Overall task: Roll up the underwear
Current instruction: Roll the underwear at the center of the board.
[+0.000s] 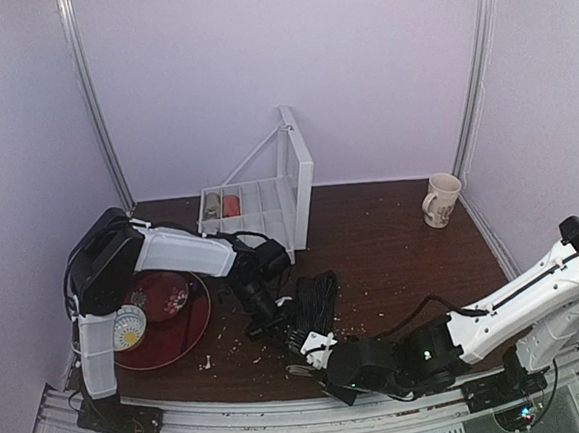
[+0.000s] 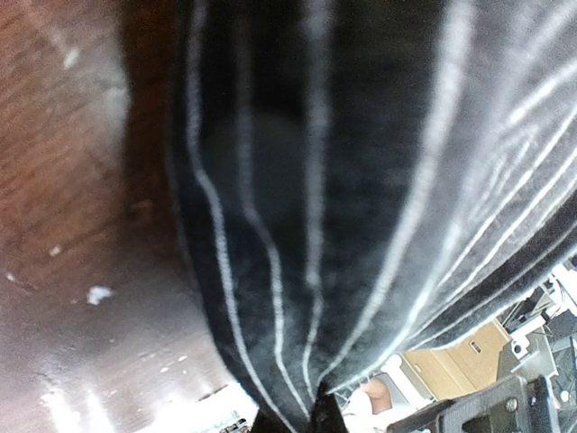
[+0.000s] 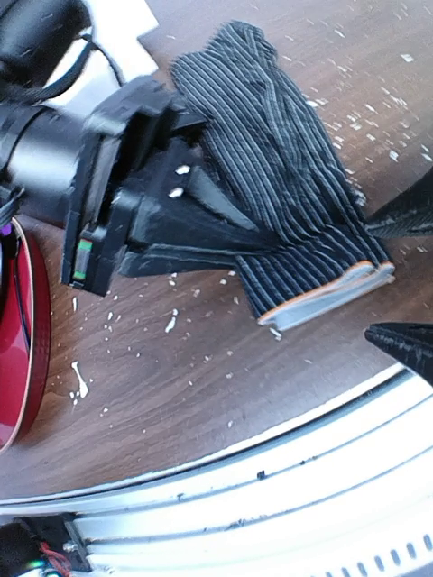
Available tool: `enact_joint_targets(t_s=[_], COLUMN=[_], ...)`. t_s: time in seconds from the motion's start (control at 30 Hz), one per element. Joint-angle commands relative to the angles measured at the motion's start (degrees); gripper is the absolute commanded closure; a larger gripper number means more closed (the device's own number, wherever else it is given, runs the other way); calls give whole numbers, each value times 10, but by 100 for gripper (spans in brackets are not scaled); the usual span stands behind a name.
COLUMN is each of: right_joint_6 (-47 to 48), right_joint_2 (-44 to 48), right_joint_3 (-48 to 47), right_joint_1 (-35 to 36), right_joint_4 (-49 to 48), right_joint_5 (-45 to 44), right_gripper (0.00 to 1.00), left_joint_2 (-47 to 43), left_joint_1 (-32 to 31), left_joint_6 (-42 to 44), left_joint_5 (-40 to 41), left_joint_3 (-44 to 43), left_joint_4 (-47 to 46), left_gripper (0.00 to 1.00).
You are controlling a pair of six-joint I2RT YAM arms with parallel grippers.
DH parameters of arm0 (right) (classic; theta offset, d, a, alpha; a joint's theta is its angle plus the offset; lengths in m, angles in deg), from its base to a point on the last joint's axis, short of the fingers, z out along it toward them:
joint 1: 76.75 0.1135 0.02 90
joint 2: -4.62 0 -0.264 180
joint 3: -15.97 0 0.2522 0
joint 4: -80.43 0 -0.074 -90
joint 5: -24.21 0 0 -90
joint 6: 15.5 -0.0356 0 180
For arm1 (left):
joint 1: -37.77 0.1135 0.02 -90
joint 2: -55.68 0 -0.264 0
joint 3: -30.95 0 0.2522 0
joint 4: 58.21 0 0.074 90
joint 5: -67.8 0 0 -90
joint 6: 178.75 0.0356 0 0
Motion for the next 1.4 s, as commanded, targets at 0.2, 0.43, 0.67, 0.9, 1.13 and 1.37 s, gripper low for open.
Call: enact_joint_targets(t_s=[0.2, 0.43, 0.67, 0.9, 1.13, 1.37], right_joint_6=[112, 128, 134, 140, 139, 128], right_joint_2=[-83, -130, -156, -172, -196, -207], right_joint_3=[-46, -66, -80, -78, -77, -79], right_joint_1=[7, 7, 7, 6, 4, 0], right_joint_4=[-8, -24, -35, -44, -53, -54], right_joint_5=[-60, -77, -82, -83, -106, -114], right_gripper=[54, 46, 41, 37, 35, 35], left_joint_2=[8, 11, 14, 18, 19, 20], left_joint_1=[8, 11, 13, 15, 15, 15], left_joint_6=[12, 14, 11, 5, 2, 2], left_joint_5=[-21, -24, -28, -37, -36, -37], left_joint_3=[6, 13, 16, 15, 16, 16], left_joint_4=[-7, -9, -13, -16, -16, -16], left_gripper=[100, 100, 100, 100, 100, 100])
